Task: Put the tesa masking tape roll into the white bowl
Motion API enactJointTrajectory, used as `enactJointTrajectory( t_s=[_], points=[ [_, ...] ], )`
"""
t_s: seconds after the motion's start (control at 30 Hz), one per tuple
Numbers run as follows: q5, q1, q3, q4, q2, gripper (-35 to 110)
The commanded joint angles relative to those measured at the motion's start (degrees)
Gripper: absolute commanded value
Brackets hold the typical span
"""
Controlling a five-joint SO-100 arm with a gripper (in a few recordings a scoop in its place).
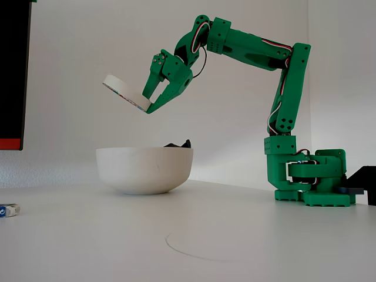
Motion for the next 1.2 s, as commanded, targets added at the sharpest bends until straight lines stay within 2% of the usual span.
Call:
enactJointTrajectory(
  t_s=[0.0, 0.43, 0.77, 0.8, 0.87, 0.9, 1.17],
  points=[
    [0.4, 7.3, -7.0, -3.2, -3.7, -8],
    [-3.2, 15.8, -7.8, -11.1, -25.7, -8],
    [-3.1, 18.7, -7.8, -13.0, -30.0, -8],
    [-2.8, 18.8, -7.8, -12.7, -29.7, -7],
    [-2.8, 18.7, -7.8, -12.1, -29.2, 11],
    [-2.7, 18.6, -7.8, -12.1, -29.1, 15],
    [-1.9, 18.4, -7.8, -12.0, -28.9, 10]
  ],
)
